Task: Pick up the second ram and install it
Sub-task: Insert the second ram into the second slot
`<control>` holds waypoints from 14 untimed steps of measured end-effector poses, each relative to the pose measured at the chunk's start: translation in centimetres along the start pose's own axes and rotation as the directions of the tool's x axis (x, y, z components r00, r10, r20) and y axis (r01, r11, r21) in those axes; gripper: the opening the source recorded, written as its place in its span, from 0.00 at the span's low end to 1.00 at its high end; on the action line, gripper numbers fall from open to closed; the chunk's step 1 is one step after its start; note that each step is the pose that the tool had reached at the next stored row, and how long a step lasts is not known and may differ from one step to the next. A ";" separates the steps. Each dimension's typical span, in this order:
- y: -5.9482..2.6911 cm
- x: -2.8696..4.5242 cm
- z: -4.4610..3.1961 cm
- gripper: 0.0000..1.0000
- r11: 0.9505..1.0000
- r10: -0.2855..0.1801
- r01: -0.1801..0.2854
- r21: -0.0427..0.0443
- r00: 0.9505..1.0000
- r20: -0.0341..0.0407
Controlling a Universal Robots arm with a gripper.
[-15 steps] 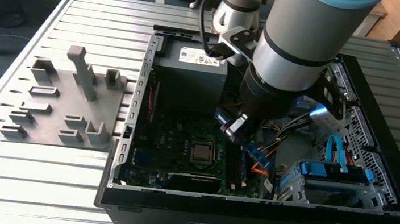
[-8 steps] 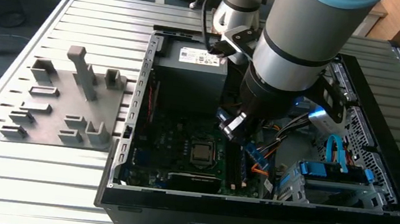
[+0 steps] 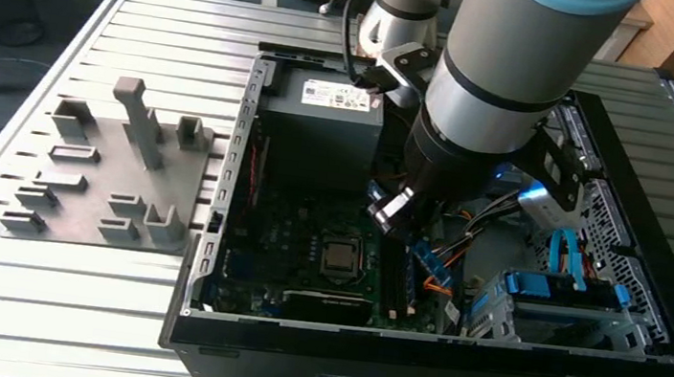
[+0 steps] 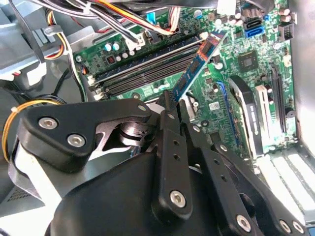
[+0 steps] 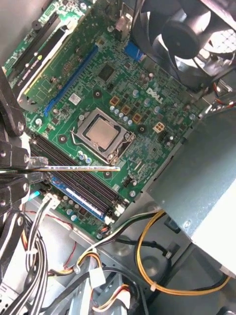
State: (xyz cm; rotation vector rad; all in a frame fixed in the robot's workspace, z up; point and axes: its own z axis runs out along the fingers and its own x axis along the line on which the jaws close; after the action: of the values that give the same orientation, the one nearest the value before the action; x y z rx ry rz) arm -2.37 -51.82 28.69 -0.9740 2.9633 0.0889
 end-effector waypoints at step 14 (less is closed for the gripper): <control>0.00 0.00 0.01 0.14 0.998 0.065 -0.065 0.002 0.998 0.003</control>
State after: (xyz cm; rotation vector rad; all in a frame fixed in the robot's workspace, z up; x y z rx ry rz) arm -2.37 -51.82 28.68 -0.8759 2.9919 0.0877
